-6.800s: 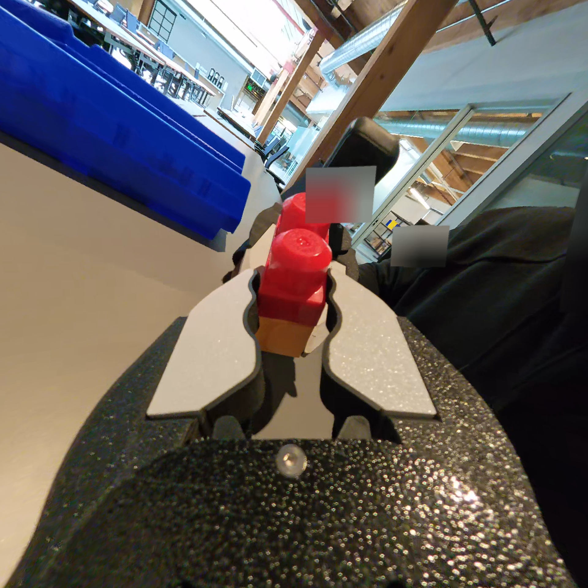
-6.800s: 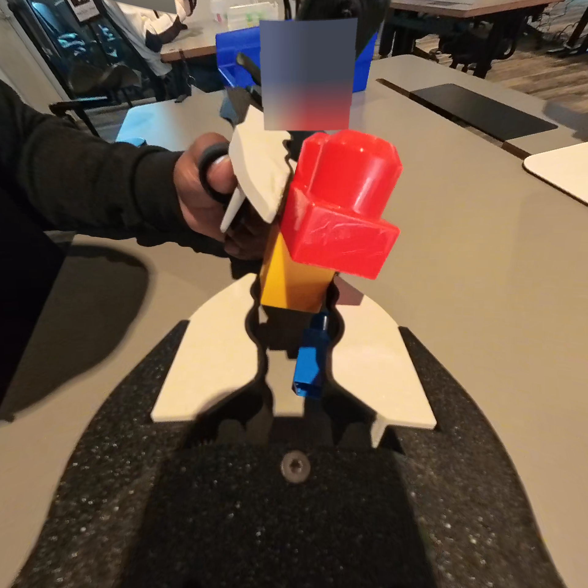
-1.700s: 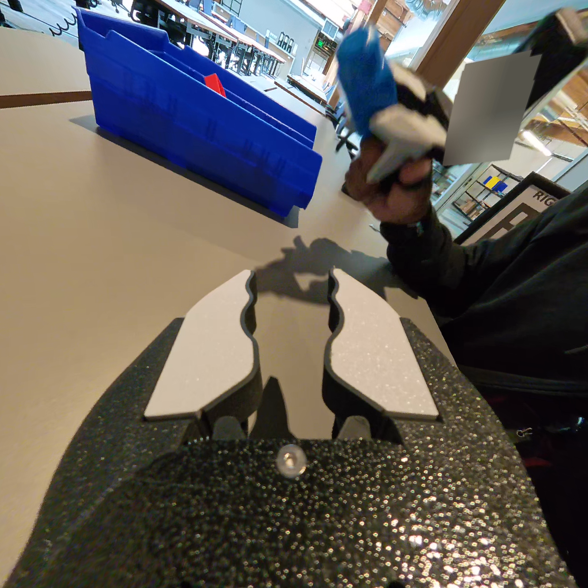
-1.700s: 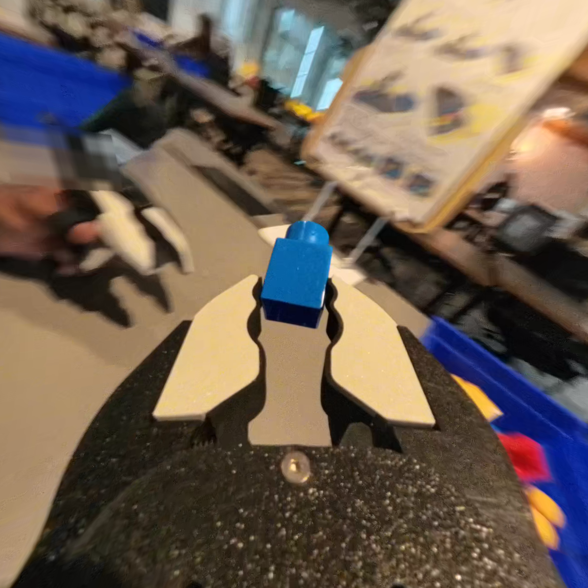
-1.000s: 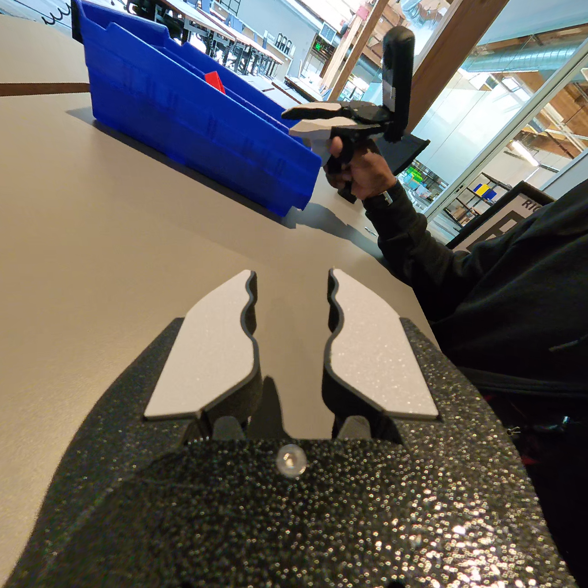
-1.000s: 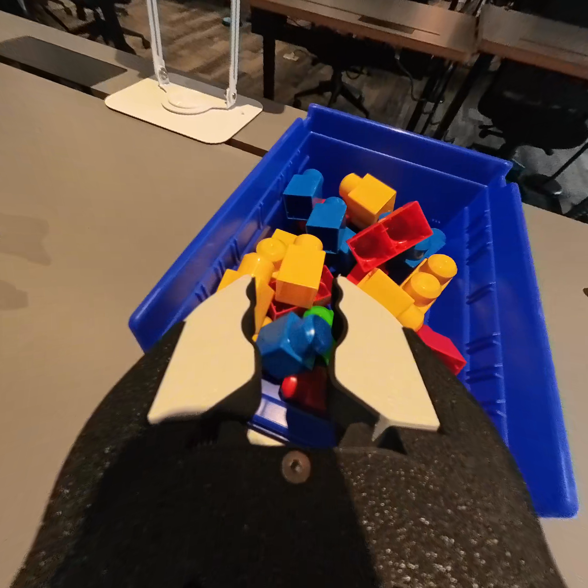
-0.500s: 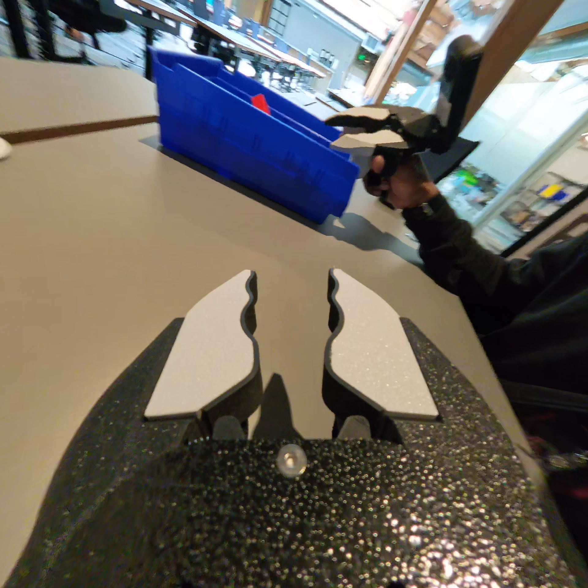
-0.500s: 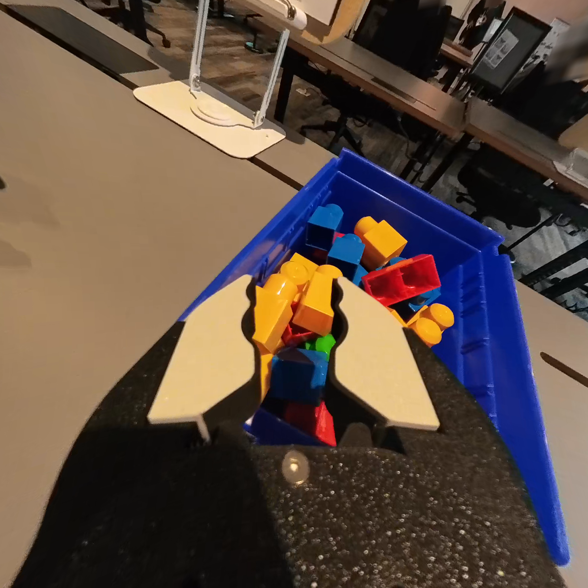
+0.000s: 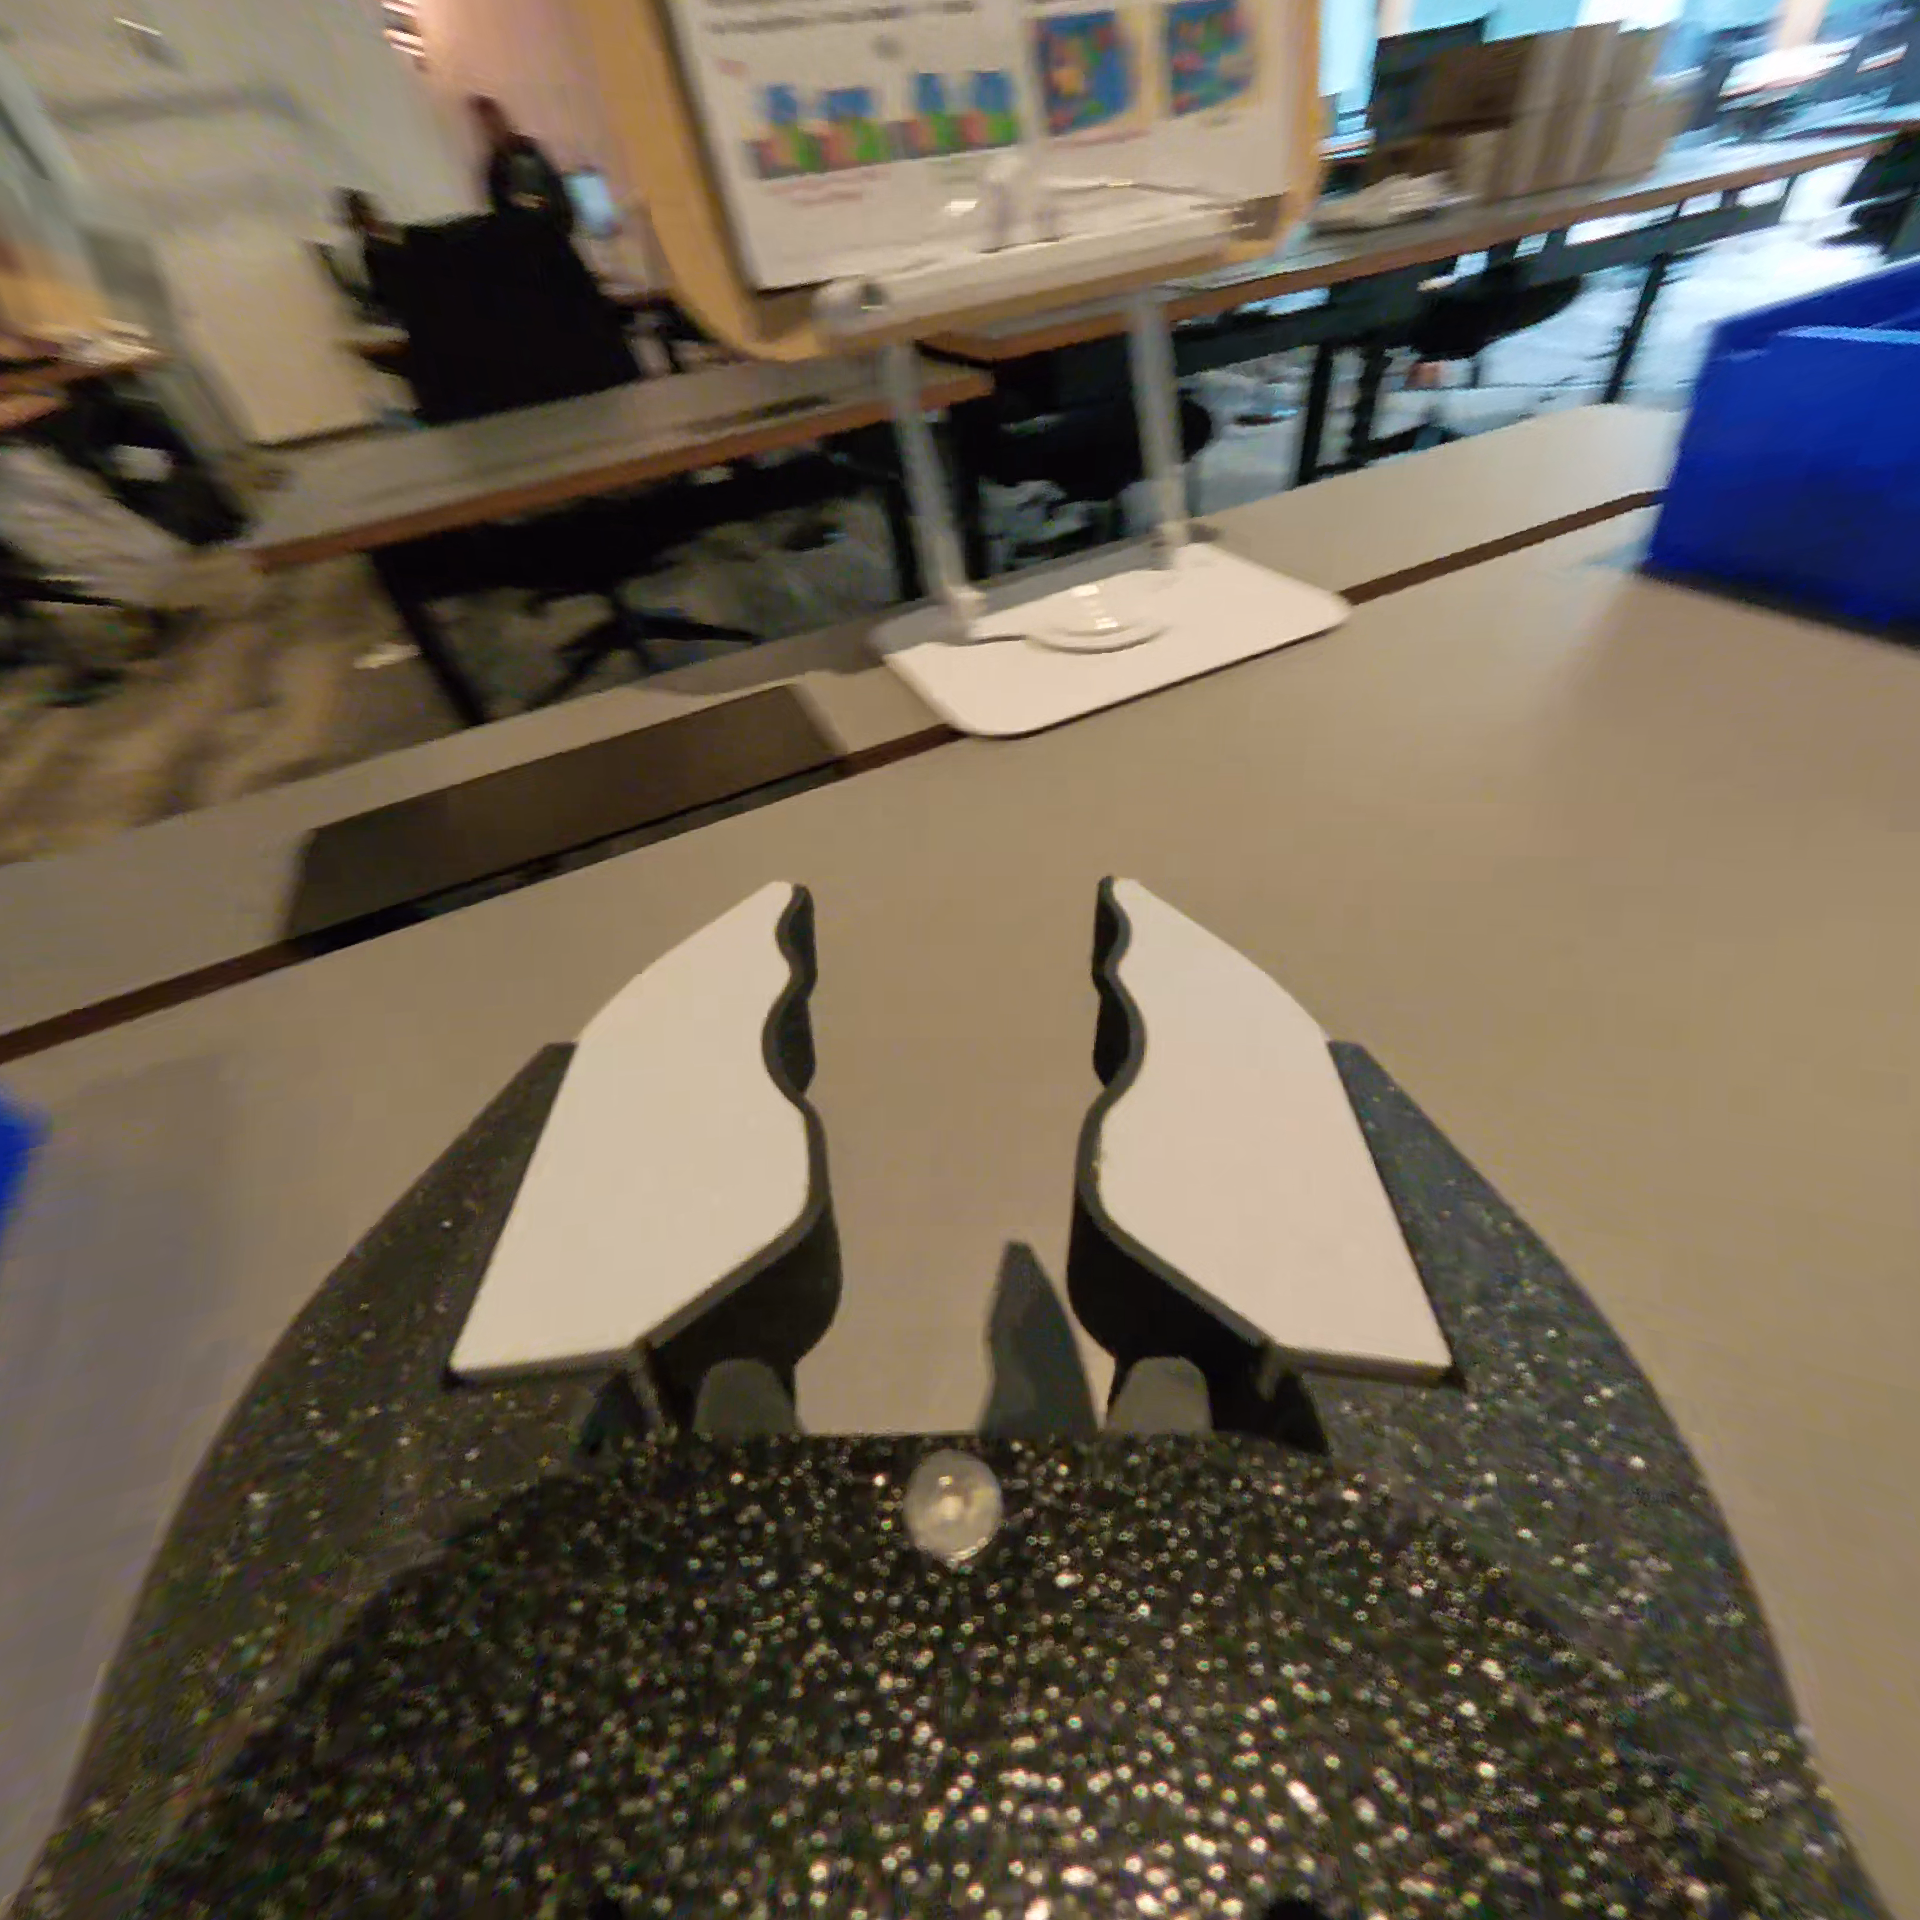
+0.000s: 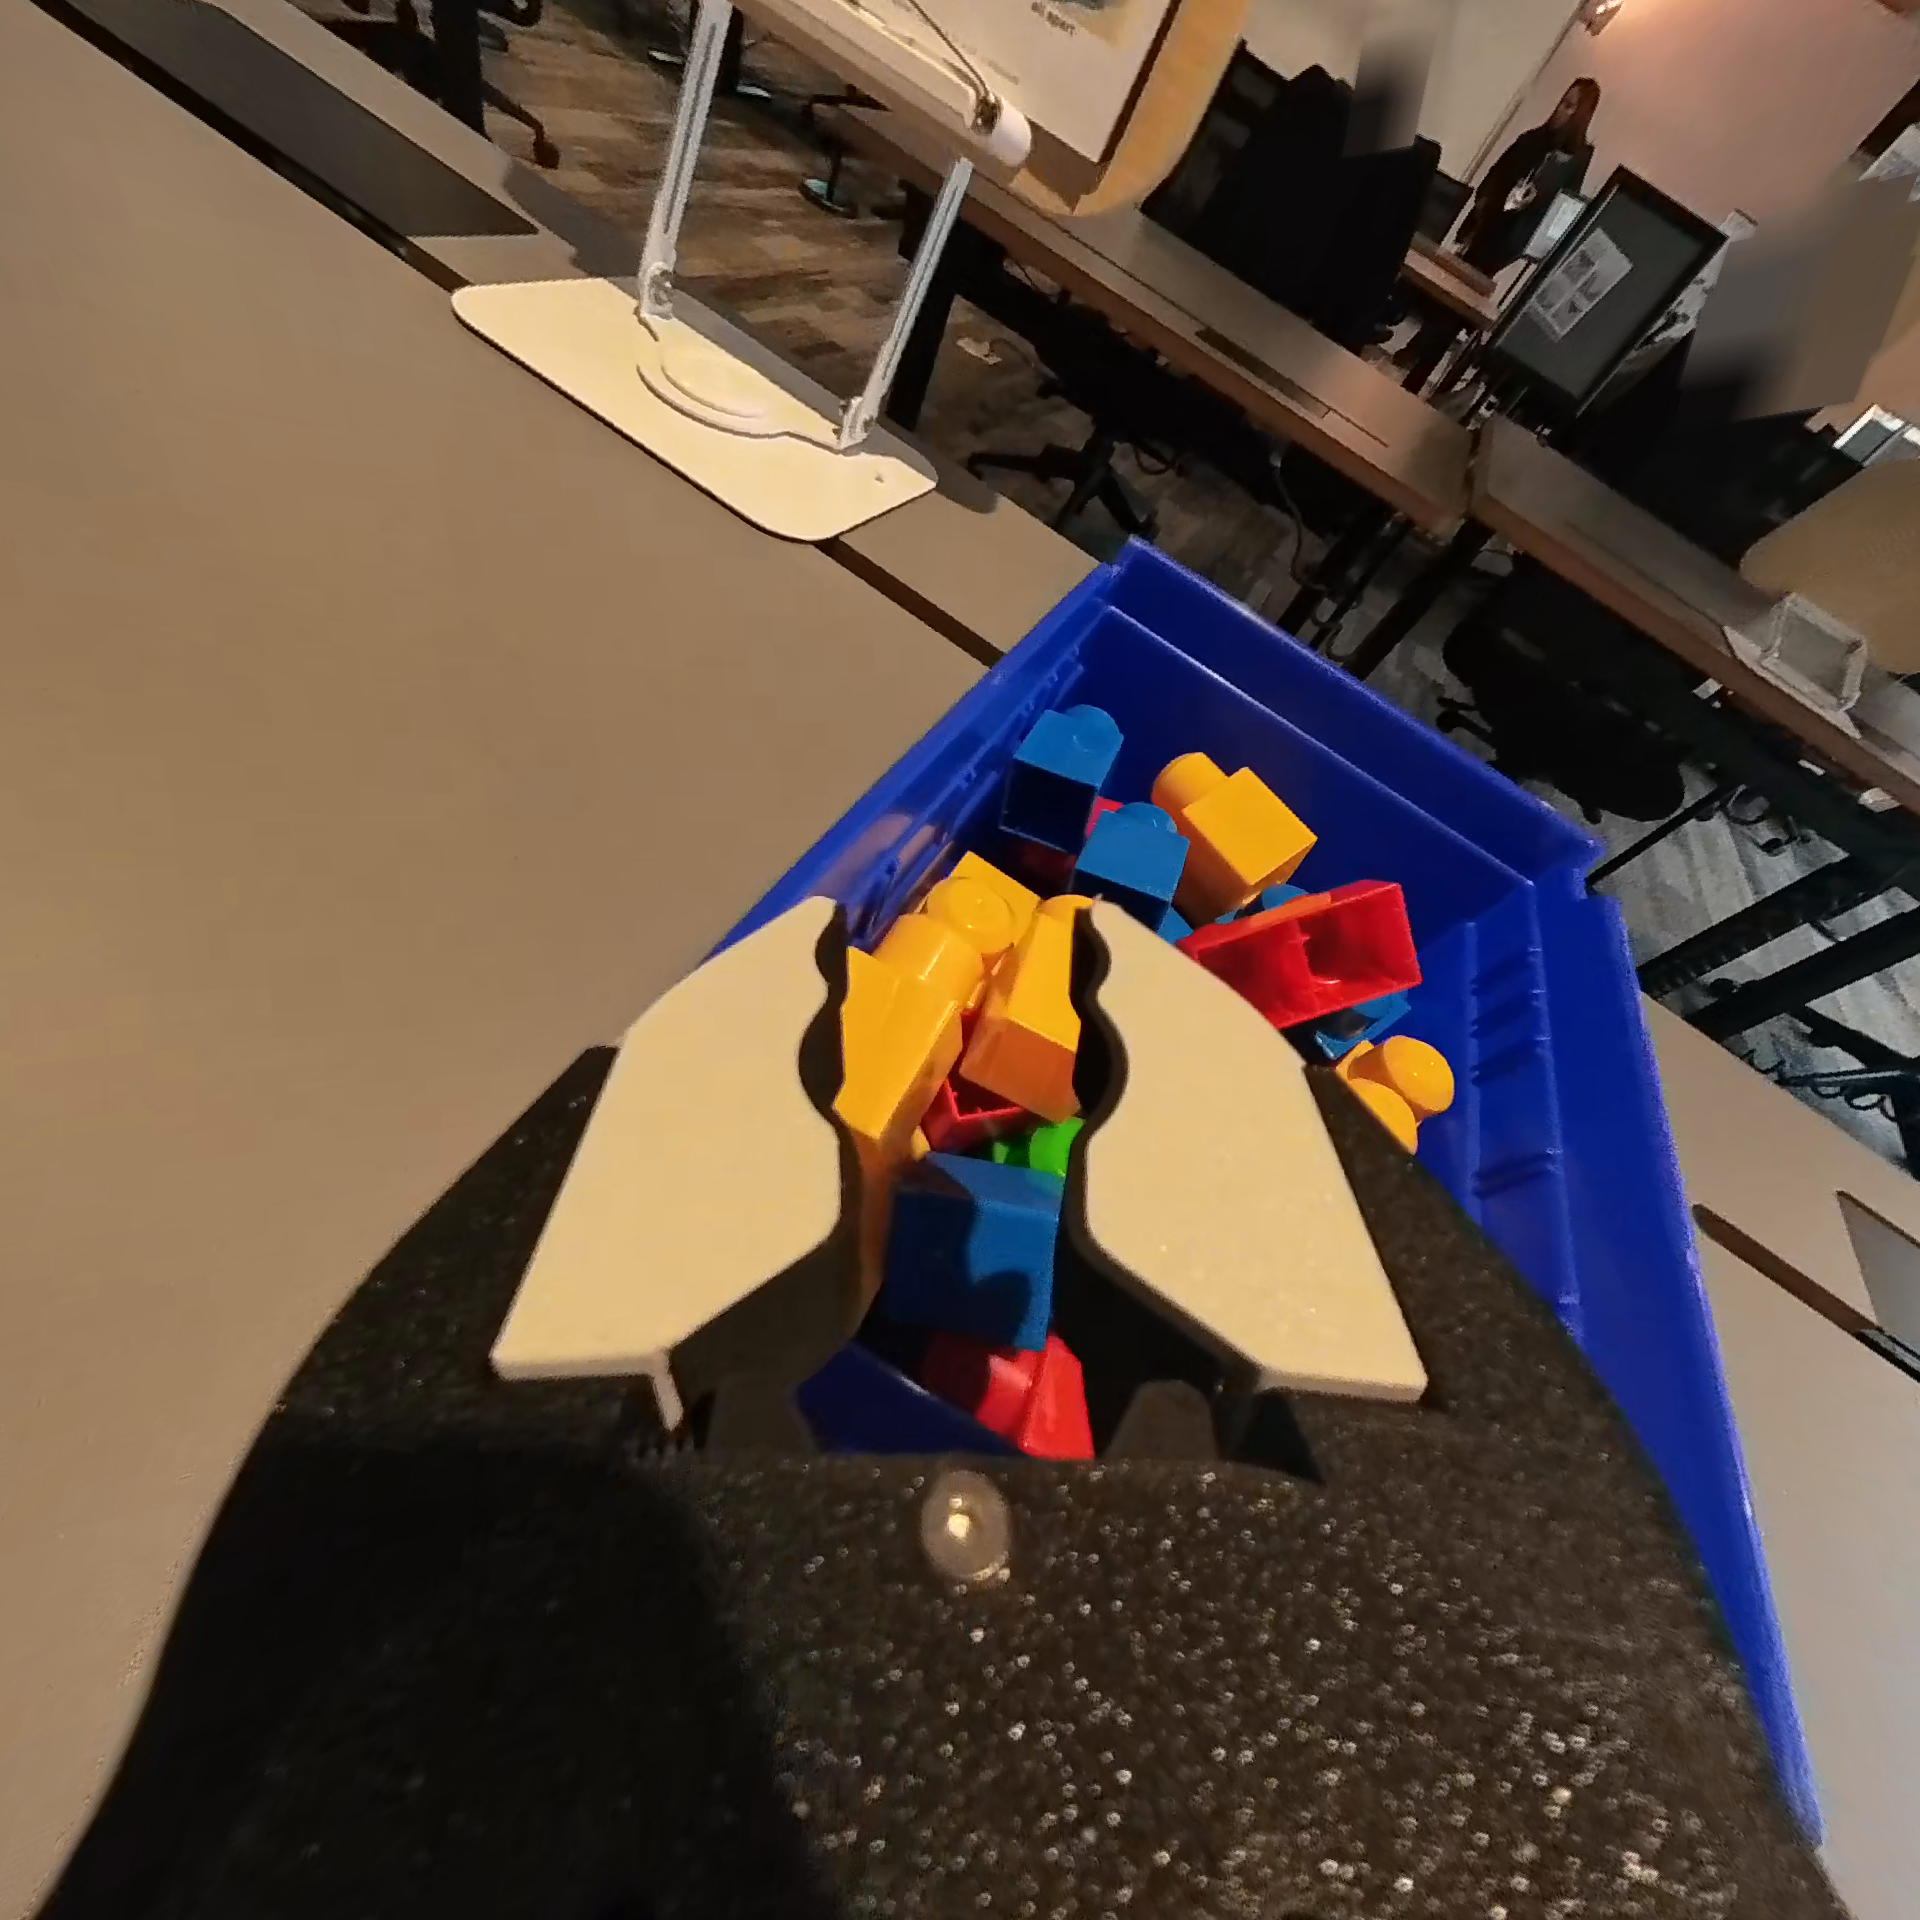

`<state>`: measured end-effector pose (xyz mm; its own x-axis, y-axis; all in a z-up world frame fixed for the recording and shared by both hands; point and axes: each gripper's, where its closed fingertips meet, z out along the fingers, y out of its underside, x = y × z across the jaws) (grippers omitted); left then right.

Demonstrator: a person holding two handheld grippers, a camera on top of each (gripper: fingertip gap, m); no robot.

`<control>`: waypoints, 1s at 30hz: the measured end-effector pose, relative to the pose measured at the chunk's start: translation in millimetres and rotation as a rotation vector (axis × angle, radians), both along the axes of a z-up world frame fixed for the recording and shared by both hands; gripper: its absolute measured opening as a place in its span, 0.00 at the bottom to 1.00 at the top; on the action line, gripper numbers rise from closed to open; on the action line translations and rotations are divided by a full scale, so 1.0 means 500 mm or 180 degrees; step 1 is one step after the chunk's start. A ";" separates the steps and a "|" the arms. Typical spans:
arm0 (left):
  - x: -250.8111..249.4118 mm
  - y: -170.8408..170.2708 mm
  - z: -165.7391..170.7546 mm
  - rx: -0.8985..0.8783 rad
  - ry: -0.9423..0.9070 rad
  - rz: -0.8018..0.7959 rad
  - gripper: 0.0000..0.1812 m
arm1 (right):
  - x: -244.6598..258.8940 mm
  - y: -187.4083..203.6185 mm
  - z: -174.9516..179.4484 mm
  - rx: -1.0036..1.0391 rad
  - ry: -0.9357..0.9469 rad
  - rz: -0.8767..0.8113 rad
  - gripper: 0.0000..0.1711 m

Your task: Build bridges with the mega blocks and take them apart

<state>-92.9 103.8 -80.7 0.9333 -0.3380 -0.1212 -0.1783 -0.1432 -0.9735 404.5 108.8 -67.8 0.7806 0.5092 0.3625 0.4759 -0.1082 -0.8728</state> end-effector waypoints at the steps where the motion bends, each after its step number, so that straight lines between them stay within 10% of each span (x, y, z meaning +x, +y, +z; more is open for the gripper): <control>1: -0.041 -0.020 0.006 0.0067 0.0068 0.0199 0.29 | -0.002 0.000 -0.001 0.0011 -0.0018 -0.0001 0.24; 14: -0.435 -0.182 -0.004 -0.0097 -0.0110 0.2082 0.31 | -0.012 -0.009 0.009 0.0197 0.0104 -0.0032 0.22; 23: -0.499 -0.186 -0.042 -0.0282 -0.0231 0.2156 0.27 | -0.006 -0.031 -0.009 0.0276 0.0167 -0.0019 0.20; 30: -0.468 -0.160 -0.085 -0.0594 -0.0087 0.1725 0.01 | -0.009 -0.040 -0.010 0.0356 0.0328 0.0012 0.17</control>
